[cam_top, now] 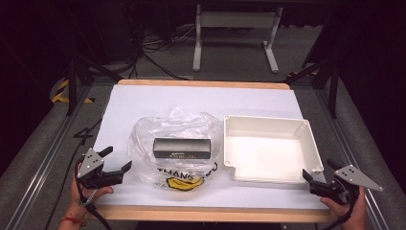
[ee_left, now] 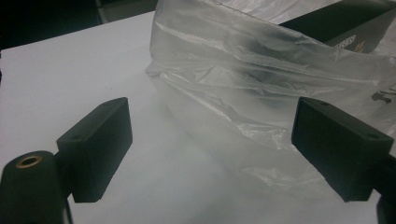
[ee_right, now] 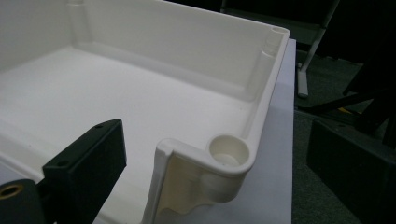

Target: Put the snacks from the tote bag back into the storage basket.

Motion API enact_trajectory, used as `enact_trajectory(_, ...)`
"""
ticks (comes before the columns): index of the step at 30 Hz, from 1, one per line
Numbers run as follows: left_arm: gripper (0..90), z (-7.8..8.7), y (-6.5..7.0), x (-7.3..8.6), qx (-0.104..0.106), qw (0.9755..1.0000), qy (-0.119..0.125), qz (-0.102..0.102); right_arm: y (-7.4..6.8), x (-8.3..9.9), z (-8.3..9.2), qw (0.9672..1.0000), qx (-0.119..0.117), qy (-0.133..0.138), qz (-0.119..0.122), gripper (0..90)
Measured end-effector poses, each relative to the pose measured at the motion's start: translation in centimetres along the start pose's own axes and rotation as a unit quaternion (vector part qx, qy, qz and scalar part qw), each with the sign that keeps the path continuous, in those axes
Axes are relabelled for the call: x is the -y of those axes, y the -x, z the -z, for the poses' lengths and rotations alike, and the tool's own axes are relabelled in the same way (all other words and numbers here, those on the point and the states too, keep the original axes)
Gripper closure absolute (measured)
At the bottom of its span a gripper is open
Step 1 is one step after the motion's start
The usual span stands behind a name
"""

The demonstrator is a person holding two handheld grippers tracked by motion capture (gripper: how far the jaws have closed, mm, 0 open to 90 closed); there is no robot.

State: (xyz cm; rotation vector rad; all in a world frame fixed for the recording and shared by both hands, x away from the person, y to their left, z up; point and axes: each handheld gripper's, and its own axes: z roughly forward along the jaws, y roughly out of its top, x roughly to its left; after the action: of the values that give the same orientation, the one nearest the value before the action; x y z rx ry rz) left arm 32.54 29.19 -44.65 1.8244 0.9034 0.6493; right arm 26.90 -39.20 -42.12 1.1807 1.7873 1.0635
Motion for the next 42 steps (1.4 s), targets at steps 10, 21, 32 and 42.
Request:
enact_trajectory(10,13.4,0.0,0.0,0.0,-0.001,1.0,0.0,-0.001,-0.5,-0.9,0.3,0.9999,-0.001,0.008,0.008,5.4)
enact_trajectory(21,13.4,0.0,0.0,0.0,0.001,1.0,0.001,0.0,-1.3,-2.5,0.9,0.9996,-0.008,0.017,0.019,5.9)
enact_trajectory(32,13.4,0.1,0.1,0.0,0.002,1.0,0.002,0.0,-2.7,-4.1,0.3,0.9979,-0.035,0.02,0.051,9.0)
enact_trajectory(42,13.4,0.0,0.1,0.0,0.008,1.0,-0.003,0.0,-4.5,-5.5,-0.3,0.9933,-0.075,0.019,0.085,15.4)
